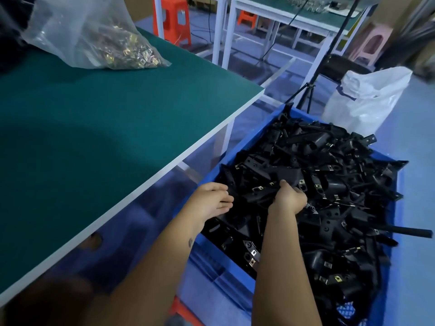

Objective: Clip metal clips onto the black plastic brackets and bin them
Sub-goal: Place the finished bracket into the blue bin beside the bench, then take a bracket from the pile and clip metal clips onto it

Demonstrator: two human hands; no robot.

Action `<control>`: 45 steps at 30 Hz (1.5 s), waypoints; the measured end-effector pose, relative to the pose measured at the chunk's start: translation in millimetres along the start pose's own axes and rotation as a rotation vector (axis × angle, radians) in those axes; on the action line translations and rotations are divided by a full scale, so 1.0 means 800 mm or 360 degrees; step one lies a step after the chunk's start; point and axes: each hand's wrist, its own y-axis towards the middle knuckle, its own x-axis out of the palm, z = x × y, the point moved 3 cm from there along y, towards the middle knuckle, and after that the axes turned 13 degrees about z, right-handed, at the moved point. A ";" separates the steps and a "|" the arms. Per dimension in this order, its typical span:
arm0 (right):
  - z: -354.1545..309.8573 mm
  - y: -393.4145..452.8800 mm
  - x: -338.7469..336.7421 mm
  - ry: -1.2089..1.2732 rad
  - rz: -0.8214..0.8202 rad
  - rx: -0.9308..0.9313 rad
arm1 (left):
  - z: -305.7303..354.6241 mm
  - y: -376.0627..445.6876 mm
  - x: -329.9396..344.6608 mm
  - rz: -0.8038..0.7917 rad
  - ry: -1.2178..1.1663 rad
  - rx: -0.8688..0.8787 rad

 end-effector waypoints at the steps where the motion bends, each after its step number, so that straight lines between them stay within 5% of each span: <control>1: -0.001 -0.001 0.000 0.0053 0.0039 -0.0020 | -0.002 0.002 -0.005 0.0026 -0.0006 -0.0003; 10: -0.006 -0.054 -0.009 0.0308 0.0360 -0.0438 | 0.007 -0.004 -0.019 -0.0008 -0.0043 0.0114; 18: -0.069 -0.210 0.053 0.0745 -0.0332 -0.0858 | 0.143 -0.060 -0.025 -0.0134 -0.0110 0.0941; 25: -0.050 -0.411 0.132 0.0514 -0.1310 -0.1018 | 0.193 -0.067 -0.196 0.0658 -0.0368 0.1188; 33: 0.063 -0.617 0.175 -0.0189 -0.2349 -0.1174 | 0.166 -0.081 -0.416 0.1489 -0.0569 0.1053; 41: 0.119 -0.673 0.191 -0.0358 -0.2453 -0.1659 | 0.120 -0.115 -0.513 0.2370 -0.0733 0.1269; 45: 0.123 -0.684 0.225 -0.0406 -0.2367 -0.1934 | 0.113 -0.105 -0.533 0.2453 -0.1005 0.1111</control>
